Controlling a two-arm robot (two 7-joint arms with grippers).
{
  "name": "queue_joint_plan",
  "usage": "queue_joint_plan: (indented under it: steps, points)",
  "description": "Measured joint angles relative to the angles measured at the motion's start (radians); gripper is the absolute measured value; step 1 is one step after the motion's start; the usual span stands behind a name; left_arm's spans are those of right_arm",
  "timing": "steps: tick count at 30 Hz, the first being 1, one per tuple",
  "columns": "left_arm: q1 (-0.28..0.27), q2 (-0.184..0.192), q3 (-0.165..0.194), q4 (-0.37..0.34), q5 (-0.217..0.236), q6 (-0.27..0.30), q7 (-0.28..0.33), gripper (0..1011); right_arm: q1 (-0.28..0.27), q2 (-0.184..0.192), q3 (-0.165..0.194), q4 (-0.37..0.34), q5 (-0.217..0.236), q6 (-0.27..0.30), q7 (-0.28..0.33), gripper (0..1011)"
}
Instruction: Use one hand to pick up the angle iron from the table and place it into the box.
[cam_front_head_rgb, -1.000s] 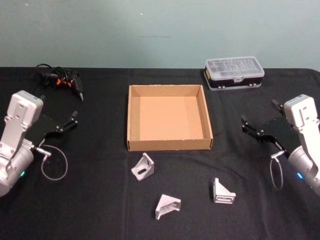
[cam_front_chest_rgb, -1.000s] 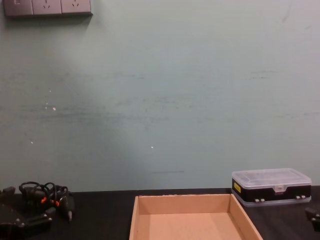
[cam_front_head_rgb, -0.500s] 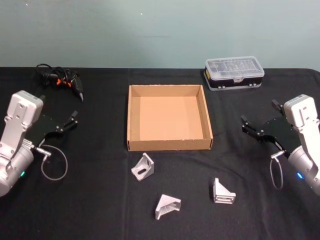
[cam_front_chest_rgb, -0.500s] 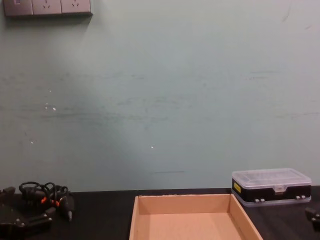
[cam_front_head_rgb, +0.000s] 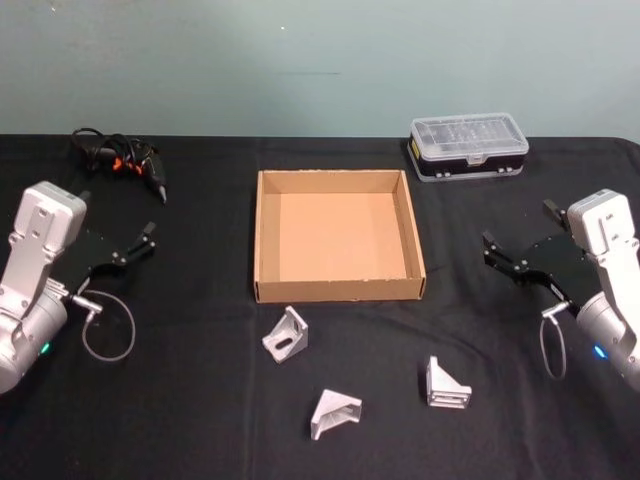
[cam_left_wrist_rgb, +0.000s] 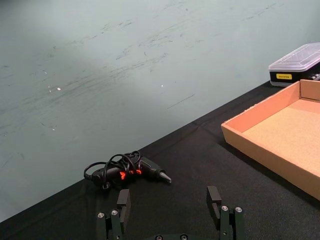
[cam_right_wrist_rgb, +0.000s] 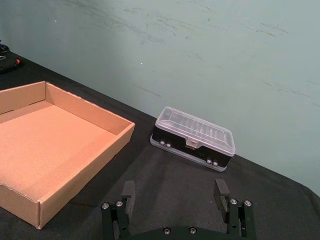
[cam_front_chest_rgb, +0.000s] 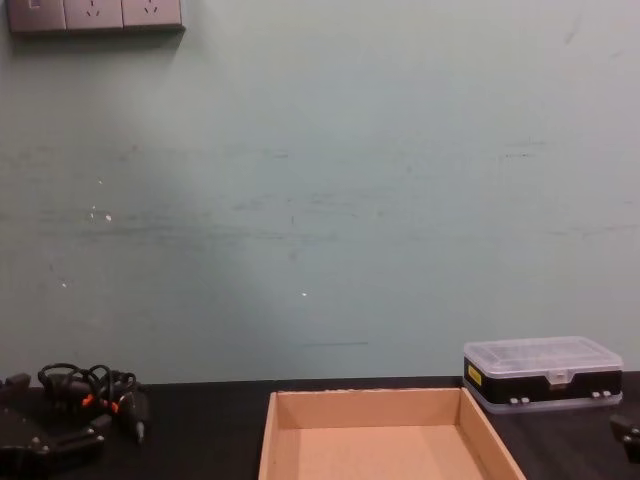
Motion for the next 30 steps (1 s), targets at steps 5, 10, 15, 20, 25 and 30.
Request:
queue_joint_plan:
  steps: [5, 10, 15, 20, 25, 30]
  points:
    - [0.000, 0.000, 0.000, 0.000, 0.000, 0.000, 0.000, 1000, 0.000, 0.000, 0.000, 0.000, 0.000, 0.000, 0.000, 1004]
    - [0.000, 0.000, 0.000, 0.000, 0.000, 0.000, 0.000, 1000, 0.000, 0.000, 0.000, 0.000, 0.000, 0.000, 0.000, 1003]
    - [0.000, 0.000, 0.000, 0.000, 0.000, 0.000, 0.000, 1000, 0.000, 0.000, 0.000, 0.000, 0.000, 0.000, 0.000, 1003]
    - [0.000, 0.000, 0.000, 0.000, 0.000, 0.000, 0.000, 1000, 0.000, 0.000, 0.000, 0.000, 0.000, 0.000, 0.000, 1003]
    - [0.000, 0.000, 0.000, 0.000, 0.000, 0.000, 0.000, 1000, 0.000, 0.000, 0.000, 0.000, 0.000, 0.000, 0.000, 1003]
    - [0.000, 0.000, 0.000, 0.000, 0.000, 0.000, 0.000, 1000, 0.000, 0.000, 0.000, 0.000, 0.000, 0.000, 0.000, 1003]
